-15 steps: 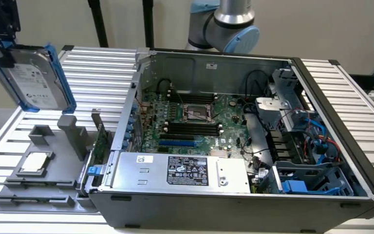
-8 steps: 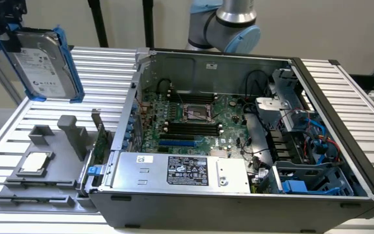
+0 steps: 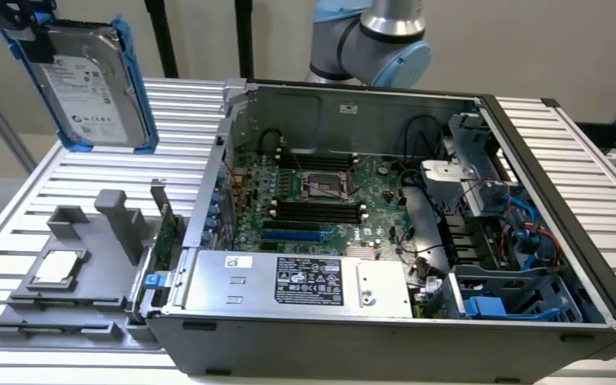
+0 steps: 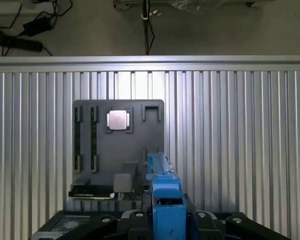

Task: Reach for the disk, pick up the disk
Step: 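Pick up the disk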

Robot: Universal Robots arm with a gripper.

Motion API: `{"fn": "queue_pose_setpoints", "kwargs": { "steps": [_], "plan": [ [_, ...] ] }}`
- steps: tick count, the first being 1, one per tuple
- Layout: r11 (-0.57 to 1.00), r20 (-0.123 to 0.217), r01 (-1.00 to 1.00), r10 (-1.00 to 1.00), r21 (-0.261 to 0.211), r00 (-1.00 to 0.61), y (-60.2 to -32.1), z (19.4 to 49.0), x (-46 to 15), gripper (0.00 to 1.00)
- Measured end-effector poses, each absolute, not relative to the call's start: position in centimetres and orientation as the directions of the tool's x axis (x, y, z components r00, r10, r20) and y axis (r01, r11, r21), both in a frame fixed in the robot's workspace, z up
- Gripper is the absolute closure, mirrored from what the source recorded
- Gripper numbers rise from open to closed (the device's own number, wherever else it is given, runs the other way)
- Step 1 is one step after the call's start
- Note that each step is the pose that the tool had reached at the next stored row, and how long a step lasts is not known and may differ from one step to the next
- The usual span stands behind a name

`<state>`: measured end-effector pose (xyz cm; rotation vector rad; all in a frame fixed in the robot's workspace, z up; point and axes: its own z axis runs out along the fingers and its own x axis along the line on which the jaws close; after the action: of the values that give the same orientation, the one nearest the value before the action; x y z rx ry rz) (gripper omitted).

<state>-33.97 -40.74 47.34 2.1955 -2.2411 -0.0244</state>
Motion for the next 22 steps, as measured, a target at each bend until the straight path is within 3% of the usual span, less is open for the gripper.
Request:
{"fn": "queue_pose_setpoints", "kwargs": {
  "steps": [22],
  "plan": [
    [0.02,-0.008,-0.999,-1.0,0.027,-0.021,-41.1,49.9,-24.0,0.67]
  ]
}}
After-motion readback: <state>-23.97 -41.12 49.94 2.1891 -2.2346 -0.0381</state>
